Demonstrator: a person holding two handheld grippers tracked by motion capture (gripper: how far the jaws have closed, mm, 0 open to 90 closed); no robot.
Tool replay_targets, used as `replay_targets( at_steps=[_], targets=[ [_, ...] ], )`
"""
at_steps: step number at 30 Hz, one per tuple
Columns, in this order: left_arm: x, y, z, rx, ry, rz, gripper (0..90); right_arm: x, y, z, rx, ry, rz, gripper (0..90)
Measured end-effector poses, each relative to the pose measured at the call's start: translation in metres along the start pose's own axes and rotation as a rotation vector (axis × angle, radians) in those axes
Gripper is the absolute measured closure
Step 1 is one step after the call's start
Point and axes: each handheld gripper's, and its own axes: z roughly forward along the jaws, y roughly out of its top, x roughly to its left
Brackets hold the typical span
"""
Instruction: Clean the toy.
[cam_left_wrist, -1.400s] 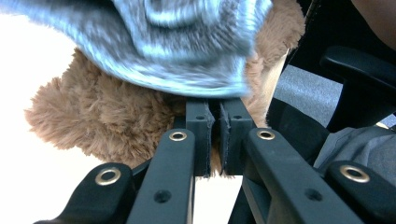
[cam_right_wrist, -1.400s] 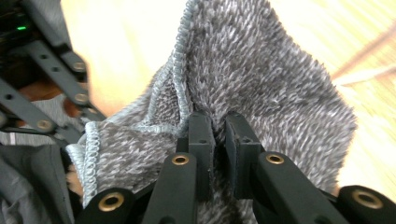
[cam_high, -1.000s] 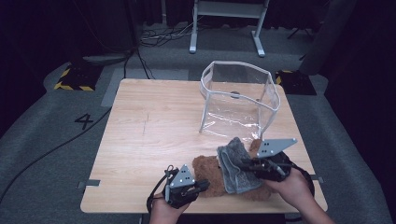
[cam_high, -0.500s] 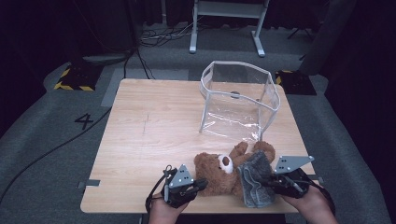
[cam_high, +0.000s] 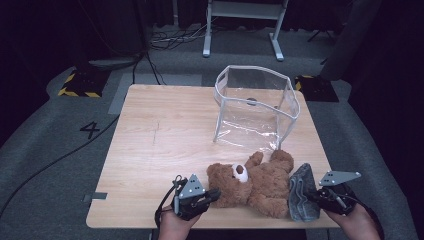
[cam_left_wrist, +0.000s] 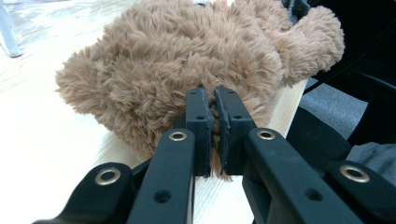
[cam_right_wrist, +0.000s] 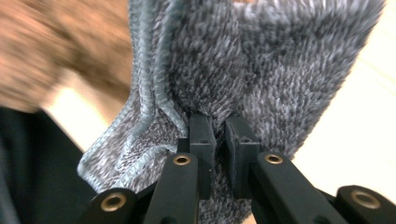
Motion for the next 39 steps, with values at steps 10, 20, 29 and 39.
replay_targets(
  at_steps=[10, 20, 29, 39],
  targets=[
    [0.008, -0.004, -0.006, -0.011, 0.023, -0.034, 84.5, -0.048, -0.028, -0.008, 0.039, -0.152, 0.148, 83.0],
    [0.015, -0.009, -0.008, -0.01, 0.02, -0.057, 83.8, -0.062, -0.018, 0.015, -0.016, -0.135, 0.221, 50.6],
    [0.014, -0.01, -0.013, -0.006, 0.06, -0.044, 84.9, -0.025, -0.031, -0.017, -0.164, -0.045, 0.171, 46.2],
    [0.014, -0.012, -0.011, -0.003, 0.07, -0.056, 88.1, 0.011, -0.04, -0.011, -0.217, 0.065, 0.089, 45.4]
  ],
)
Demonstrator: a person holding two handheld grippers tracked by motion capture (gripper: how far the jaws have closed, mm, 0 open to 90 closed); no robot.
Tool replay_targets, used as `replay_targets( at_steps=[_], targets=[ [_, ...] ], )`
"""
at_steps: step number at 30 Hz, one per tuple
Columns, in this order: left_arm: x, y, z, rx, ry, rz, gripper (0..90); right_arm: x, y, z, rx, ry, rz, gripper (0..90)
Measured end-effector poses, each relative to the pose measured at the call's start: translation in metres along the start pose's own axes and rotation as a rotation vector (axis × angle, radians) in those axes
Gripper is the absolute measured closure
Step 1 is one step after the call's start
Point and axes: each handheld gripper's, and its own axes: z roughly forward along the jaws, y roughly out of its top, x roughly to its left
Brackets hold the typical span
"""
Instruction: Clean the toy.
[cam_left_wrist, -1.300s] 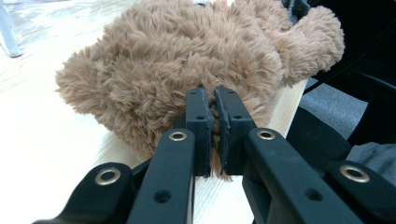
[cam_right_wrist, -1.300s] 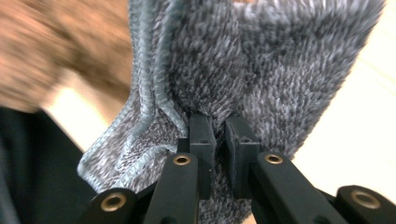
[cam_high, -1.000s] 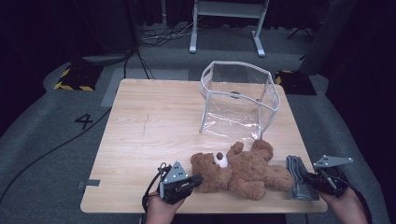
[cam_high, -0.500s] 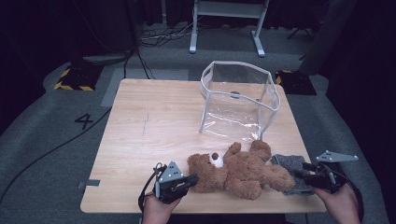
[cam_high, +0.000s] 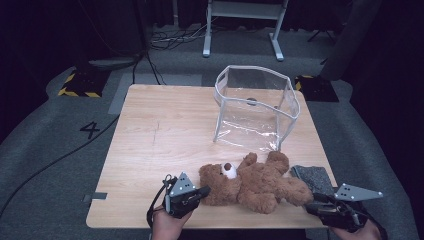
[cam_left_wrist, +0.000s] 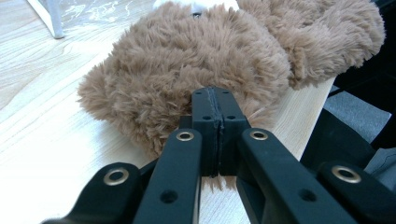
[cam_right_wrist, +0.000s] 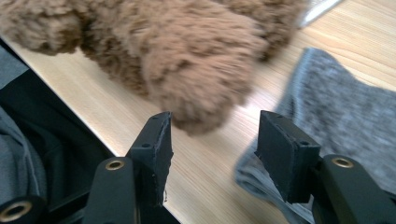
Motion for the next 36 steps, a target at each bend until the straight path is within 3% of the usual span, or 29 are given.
replay_targets(
  at_steps=[4, 5, 6, 9, 11, 15, 16, 18, 19, 21, 24, 25, 30, 33, 36],
  targets=[
    [0.003, -0.003, -0.002, 0.001, -0.003, -0.001, 79.8, 0.006, 0.004, 0.008, 0.002, 0.019, -0.032, 47.9],
    [0.003, -0.004, -0.002, 0.002, -0.002, -0.004, 76.4, 0.009, 0.008, 0.016, 0.019, -0.005, -0.056, 57.3],
    [0.003, -0.004, -0.003, 0.006, -0.001, -0.004, 71.7, 0.009, 0.009, 0.018, 0.024, -0.017, -0.06, 60.4],
    [0.004, -0.007, -0.005, 0.025, -0.006, 0.019, 59.8, 0.006, 0.012, 0.023, 0.02, -0.013, -0.045, 69.0],
    [0.006, -0.009, -0.006, 0.048, -0.04, 0.017, 55.9, 0.004, 0.013, 0.023, 0.008, -0.012, -0.037, 72.7],
    [0.008, -0.012, -0.006, 0.067, -0.05, 0.008, 47.6, 0.001, 0.018, 0.021, -0.004, -0.005, -0.029, 76.4],
    [0.008, -0.013, -0.006, 0.075, -0.045, 0.02, 44.7, 0.0, 0.02, 0.019, -0.011, -0.004, -0.028, 76.9],
    [0.008, -0.015, -0.001, 0.143, -0.063, 0.072, 37.9, -0.002, 0.023, 0.016, -0.034, 0.002, -0.02, 77.6],
    [0.006, -0.016, 0.0, 0.165, -0.052, 0.09, 34.1, -0.002, 0.025, 0.016, -0.044, 0.003, -0.014, 77.8],
    [0.002, -0.02, 0.0, 0.158, 0.011, 0.175, 34.5, -0.004, 0.027, 0.015, -0.056, 0.004, -0.005, 77.9],
    [0.001, -0.021, 0.001, 0.117, 0.024, 0.164, 36.6, -0.006, 0.032, 0.014, -0.079, 0.001, 0.006, 77.9],
    [0.001, -0.02, 0.001, 0.104, 0.045, 0.165, 38.1, -0.007, 0.033, 0.014, -0.087, 0.003, 0.01, 77.9],
    [0.002, -0.018, 0.003, 0.073, 0.14, 0.247, 44.9, -0.008, 0.044, 0.013, -0.112, -0.011, 0.012, 77.8],
    [0.005, -0.015, 0.003, 0.046, 0.16, 0.255, 46.2, -0.009, 0.051, 0.013, -0.124, -0.016, 0.012, 77.7],
    [0.004, -0.011, 0.005, 0.045, 0.154, 0.274, 59.0, -0.009, 0.058, 0.013, -0.13, -0.02, 0.009, 77.3]
  ],
)
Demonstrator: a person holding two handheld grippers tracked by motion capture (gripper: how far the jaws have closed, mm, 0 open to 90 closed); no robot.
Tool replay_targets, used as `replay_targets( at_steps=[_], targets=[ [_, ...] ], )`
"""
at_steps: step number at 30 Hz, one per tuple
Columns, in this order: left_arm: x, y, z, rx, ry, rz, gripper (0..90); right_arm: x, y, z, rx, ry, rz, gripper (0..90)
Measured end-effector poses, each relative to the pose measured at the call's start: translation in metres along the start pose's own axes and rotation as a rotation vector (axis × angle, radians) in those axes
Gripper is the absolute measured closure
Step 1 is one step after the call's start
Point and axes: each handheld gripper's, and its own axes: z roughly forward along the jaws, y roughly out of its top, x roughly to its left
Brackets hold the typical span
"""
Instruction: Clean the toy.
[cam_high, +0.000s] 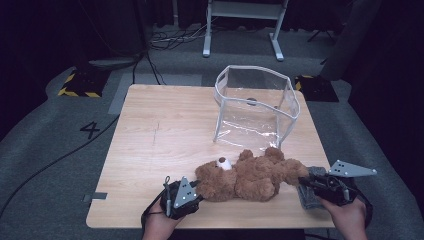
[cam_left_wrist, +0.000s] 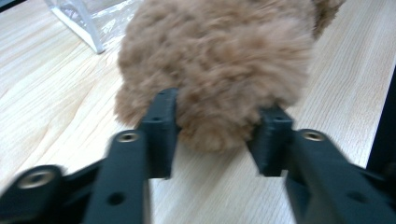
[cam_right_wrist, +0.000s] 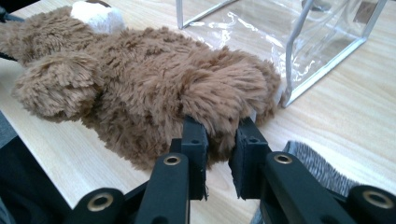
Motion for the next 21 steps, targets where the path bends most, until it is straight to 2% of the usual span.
replay_targets(
  at_steps=[1, 2, 6, 9, 13, 15, 21],
  targets=[
    [0.0, 0.002, 0.001, 0.01, -0.003, -0.007, 69.1, 0.0, 0.002, 0.001, -0.006, -0.001, 0.0, 76.7],
    [0.001, 0.003, 0.002, 0.018, -0.002, -0.012, 73.8, 0.0, 0.004, 0.002, -0.013, -0.002, 0.006, 76.3],
    [0.006, 0.007, 0.001, 0.009, -0.02, -0.08, 82.8, -0.002, 0.008, 0.005, -0.018, -0.009, 0.011, 74.8],
    [0.01, 0.006, 0.001, 0.001, -0.05, -0.119, 84.7, -0.005, 0.009, 0.008, -0.011, -0.007, 0.023, 69.6],
    [0.017, 0.006, 0.003, 0.003, -0.1, -0.21, 85.5, -0.005, 0.005, 0.009, -0.024, -0.017, 0.033, 61.9],
    [0.019, 0.006, 0.004, 0.011, -0.104, -0.25, 85.7, -0.003, 0.002, 0.008, -0.027, -0.014, 0.045, 60.9],
    [0.02, 0.008, 0.006, 0.027, -0.095, -0.281, 85.8, 0.005, -0.007, 0.003, -0.017, -0.015, 0.033, 58.0]
  ],
)
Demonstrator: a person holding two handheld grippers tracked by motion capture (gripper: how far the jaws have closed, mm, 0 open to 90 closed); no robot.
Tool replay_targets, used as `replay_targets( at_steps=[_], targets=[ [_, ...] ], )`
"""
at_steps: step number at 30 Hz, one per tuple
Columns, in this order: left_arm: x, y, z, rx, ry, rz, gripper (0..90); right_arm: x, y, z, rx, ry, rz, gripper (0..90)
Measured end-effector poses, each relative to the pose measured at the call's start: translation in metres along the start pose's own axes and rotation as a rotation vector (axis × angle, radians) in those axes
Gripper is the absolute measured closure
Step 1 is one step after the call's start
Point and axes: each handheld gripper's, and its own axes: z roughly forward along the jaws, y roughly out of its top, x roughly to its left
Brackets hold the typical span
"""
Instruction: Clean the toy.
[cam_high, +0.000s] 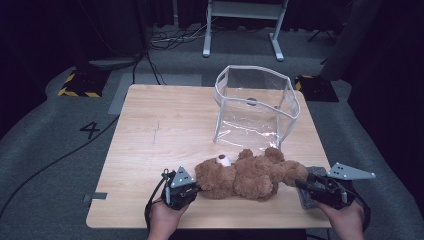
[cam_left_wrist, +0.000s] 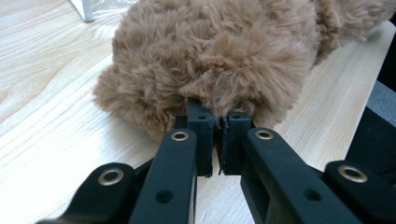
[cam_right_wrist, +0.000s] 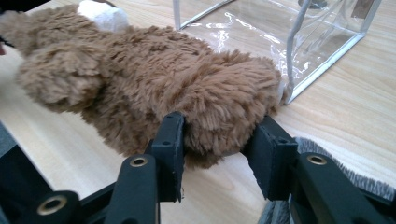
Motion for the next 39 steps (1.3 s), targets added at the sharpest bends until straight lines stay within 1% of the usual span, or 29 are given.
replay_targets(
  at_steps=[2, 5, 11, 14, 17, 18, 19, 22, 26, 28, 30, 31, 32, 33, 34, 36, 39],
  targets=[
    [0.0, 0.0, 0.001, 0.004, 0.005, -0.006, 85.8, 0.004, -0.003, -0.005, -0.004, 0.0, -0.002, 58.0],
    [-0.001, 0.001, 0.002, 0.008, 0.01, -0.019, 85.8, 0.013, -0.006, -0.014, -0.013, -0.01, -0.021, 57.6],
    [-0.001, 0.001, 0.002, 0.006, 0.011, -0.024, 85.8, 0.028, -0.016, -0.031, -0.042, -0.005, -0.034, 58.8],
    [0.0, 0.001, 0.002, 0.004, 0.009, -0.023, 85.8, 0.036, -0.021, -0.03, -0.035, 0.013, -0.047, 59.3],
    [0.0, 0.001, 0.002, 0.004, 0.008, -0.022, 85.8, 0.044, -0.025, -0.018, -0.005, 0.015, -0.081, 59.7],
    [0.0, 0.001, 0.002, 0.004, 0.008, -0.022, 85.8, 0.045, -0.026, -0.014, 0.002, 0.02, -0.085, 59.6],
    [0.0, 0.001, 0.002, 0.004, 0.008, -0.023, 85.8, 0.045, -0.028, -0.007, 0.013, 0.032, -0.085, 59.6],
    [0.0, 0.001, 0.002, 0.0, 0.011, -0.018, 85.8, 0.045, -0.032, 0.011, 0.036, 0.051, -0.081, 59.7],
    [-0.001, 0.0, 0.001, -0.004, 0.011, -0.017, 85.7, 0.043, -0.034, 0.028, 0.05, 0.06, -0.084, 59.6],
    [-0.001, 0.0, 0.001, -0.005, 0.007, -0.023, 85.7, 0.041, -0.035, 0.038, 0.058, 0.069, -0.075, 59.2],
    [0.0, 0.0, 0.001, -0.006, 0.005, -0.021, 85.7, 0.04, -0.037, 0.047, 0.07, 0.075, -0.076, 57.5],
    [0.0, 0.0, 0.001, -0.006, 0.005, -0.021, 85.7, 0.038, -0.037, 0.052, 0.071, 0.09, -0.084, 53.7],
    [0.0, 0.0, 0.001, -0.006, 0.005, -0.021, 85.6, 0.038, -0.038, 0.055, 0.078, 0.096, -0.086, 51.8],
    [0.0, 0.0, 0.001, -0.008, 0.003, -0.021, 85.6, 0.038, -0.038, 0.055, 0.078, 0.096, -0.086, 51.8],
    [0.0, 0.0, 0.001, -0.008, 0.0, -0.022, 85.6, 0.037, -0.038, 0.066, 0.107, 0.106, -0.094, 49.7],
    [0.0, 0.0, 0.001, -0.008, 0.0, -0.018, 85.7, 0.037, -0.039, 0.072, 0.119, 0.105, -0.103, 51.1],
    [0.001, -0.001, 0.002, -0.01, -0.008, -0.019, 85.7, 0.038, -0.038, 0.075, 0.116, 0.094, -0.11, 60.5]
  ],
)
